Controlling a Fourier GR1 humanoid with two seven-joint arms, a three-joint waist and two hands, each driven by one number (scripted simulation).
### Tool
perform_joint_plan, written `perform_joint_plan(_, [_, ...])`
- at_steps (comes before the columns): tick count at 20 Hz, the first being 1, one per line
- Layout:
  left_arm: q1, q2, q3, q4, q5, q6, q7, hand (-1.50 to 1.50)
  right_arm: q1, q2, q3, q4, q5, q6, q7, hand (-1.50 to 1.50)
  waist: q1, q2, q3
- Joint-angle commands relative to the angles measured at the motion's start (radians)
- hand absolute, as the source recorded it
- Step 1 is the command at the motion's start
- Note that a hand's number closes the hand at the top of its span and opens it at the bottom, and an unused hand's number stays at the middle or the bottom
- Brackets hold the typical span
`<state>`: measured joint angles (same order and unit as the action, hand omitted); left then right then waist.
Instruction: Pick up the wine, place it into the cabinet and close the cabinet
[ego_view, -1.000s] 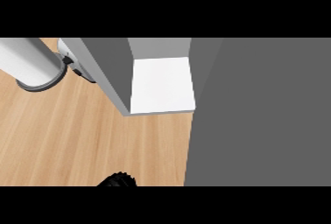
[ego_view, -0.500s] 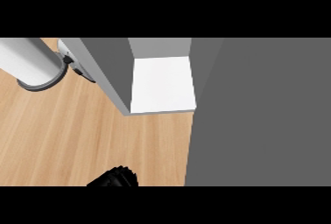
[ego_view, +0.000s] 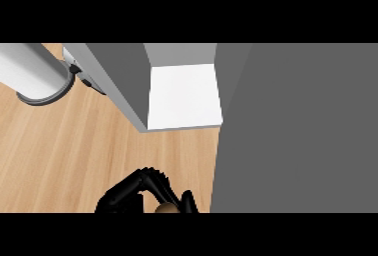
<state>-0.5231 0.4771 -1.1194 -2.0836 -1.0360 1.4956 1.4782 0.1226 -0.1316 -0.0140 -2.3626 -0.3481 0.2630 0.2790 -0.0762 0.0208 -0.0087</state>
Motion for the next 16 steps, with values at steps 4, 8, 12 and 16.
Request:
perform_joint_plan(4, [-0.105, -0.024, 0.037, 0.100, 0.097, 0.004, 0.013, 1.50, 0.025, -0.011, -0.038, -0.057, -0.061, 0.010, 0.010, -1.50, -0.002, 0.000, 0.003])
perform_joint_plan(8, [-0.172, -0.033, 0.055, 0.187, 0.130, 0.004, -0.001, 1.50, 0.004, -0.028, -0.038, -0.013, -0.031, 0.034, -0.003, -1.50, -0.003, 0.005, 0.003])
perform_joint_plan(12, [-0.197, -0.077, 0.016, 0.306, 0.152, 0.004, -0.024, 1.50, -0.002, -0.038, -0.073, -0.008, -0.044, 0.046, -0.022, -1.50, -0.007, 0.005, 0.004])
perform_joint_plan(16, [-0.157, -0.103, 0.006, 0.347, 0.150, 0.004, -0.069, 1.50, -0.019, -0.040, -0.088, -0.016, -0.070, 0.030, 0.004, -1.50, -0.003, 0.007, 0.002])
